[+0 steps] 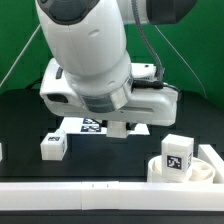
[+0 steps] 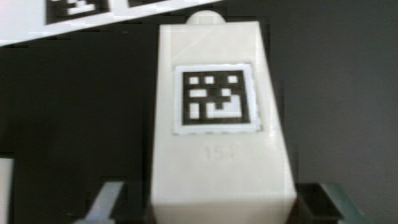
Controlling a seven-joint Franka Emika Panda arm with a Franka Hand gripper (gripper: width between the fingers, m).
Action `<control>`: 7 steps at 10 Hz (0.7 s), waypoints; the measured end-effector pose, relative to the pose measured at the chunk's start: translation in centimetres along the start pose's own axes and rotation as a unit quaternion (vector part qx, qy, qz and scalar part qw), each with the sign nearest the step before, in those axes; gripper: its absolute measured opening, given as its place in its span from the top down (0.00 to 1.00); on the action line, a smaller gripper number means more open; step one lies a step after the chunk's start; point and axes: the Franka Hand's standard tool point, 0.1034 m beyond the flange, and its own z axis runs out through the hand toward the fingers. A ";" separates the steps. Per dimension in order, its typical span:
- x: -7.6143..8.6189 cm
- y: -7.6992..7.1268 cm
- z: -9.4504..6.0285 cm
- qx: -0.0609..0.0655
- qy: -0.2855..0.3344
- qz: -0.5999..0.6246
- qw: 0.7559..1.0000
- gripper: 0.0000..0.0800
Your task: Assemble stool
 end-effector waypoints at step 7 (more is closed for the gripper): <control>-1.4 -2.7 -1.8 0.011 0.261 -0.029 0.965 0.58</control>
Offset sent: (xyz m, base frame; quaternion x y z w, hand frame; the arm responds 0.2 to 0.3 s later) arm 0.0000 0.0000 0.0000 0.0000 0.1296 0.0000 0.9916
